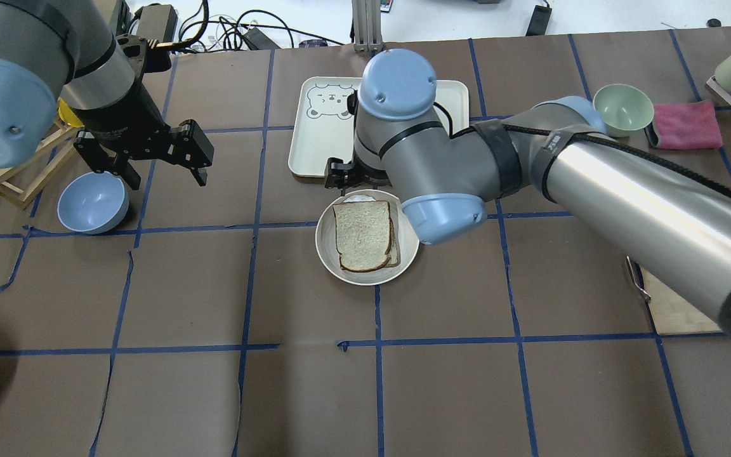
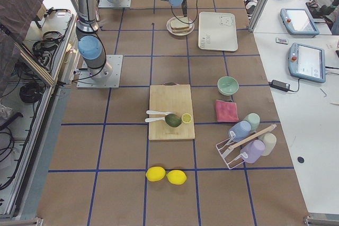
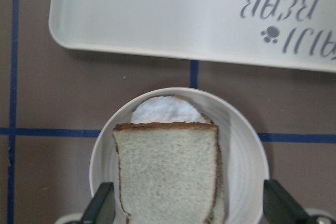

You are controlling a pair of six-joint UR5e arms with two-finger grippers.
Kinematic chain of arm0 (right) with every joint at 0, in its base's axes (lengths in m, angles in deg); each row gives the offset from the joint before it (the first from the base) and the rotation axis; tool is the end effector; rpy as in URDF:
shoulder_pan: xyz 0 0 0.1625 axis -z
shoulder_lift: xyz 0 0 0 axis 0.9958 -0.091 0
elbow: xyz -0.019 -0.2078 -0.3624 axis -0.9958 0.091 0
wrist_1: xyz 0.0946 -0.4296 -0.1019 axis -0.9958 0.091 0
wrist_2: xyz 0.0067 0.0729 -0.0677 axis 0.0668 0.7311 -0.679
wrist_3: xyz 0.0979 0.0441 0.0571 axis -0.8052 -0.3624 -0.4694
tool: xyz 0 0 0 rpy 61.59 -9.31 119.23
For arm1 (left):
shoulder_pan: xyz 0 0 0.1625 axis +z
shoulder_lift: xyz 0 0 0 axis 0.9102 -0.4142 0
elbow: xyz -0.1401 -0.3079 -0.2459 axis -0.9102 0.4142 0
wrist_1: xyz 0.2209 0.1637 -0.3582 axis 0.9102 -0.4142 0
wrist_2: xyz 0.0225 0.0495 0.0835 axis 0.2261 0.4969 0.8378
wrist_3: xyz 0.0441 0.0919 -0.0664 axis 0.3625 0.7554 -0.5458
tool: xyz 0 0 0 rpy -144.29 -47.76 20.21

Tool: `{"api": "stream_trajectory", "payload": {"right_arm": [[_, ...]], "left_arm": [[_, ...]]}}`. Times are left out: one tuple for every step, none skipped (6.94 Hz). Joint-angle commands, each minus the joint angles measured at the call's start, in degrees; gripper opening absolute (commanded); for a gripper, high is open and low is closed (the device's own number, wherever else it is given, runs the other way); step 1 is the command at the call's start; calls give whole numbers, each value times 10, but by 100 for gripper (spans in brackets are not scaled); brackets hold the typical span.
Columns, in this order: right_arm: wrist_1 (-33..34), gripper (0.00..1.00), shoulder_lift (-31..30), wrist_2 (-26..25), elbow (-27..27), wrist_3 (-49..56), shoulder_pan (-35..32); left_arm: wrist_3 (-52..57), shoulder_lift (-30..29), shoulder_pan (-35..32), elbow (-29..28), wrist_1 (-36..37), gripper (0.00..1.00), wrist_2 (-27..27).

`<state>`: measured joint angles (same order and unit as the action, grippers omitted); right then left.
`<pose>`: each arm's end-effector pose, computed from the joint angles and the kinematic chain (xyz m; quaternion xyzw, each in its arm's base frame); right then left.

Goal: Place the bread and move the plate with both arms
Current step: 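Open the right gripper and raise it away from the plate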

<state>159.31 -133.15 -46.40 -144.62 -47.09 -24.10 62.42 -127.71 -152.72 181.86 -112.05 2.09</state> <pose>0.3385 -0.5528 0.2784 -0.0115 0.9951 -0.0770 0.0609 -0.1047 -0.5368 0.4084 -0.0156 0.9990 0.0414 0.0084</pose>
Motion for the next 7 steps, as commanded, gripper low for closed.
{"api": "stream_trajectory", "payload": {"right_arm": [[-193,100,-70,-2,37,140,102],[-297,100,-98,-4,83,192,133],[-392,100,-111,-20,131,207,141],[-435,100,-129,-47,143,203,139],[-381,100,-130,-40,139,211,147],[-299,100,-131,-44,145,211,146],[-291,100,-125,-40,139,206,145]], "left_arm": [[0,-2,0,2,3,100,1],[-2,-6,0,5,3,100,-3],[-26,-8,-1,15,6,100,-6],[-39,-14,-3,28,15,100,-8],[-77,-24,-7,40,39,100,-10],[-99,-33,-14,47,46,100,-29],[-112,-46,-33,58,62,100,-43]]}}
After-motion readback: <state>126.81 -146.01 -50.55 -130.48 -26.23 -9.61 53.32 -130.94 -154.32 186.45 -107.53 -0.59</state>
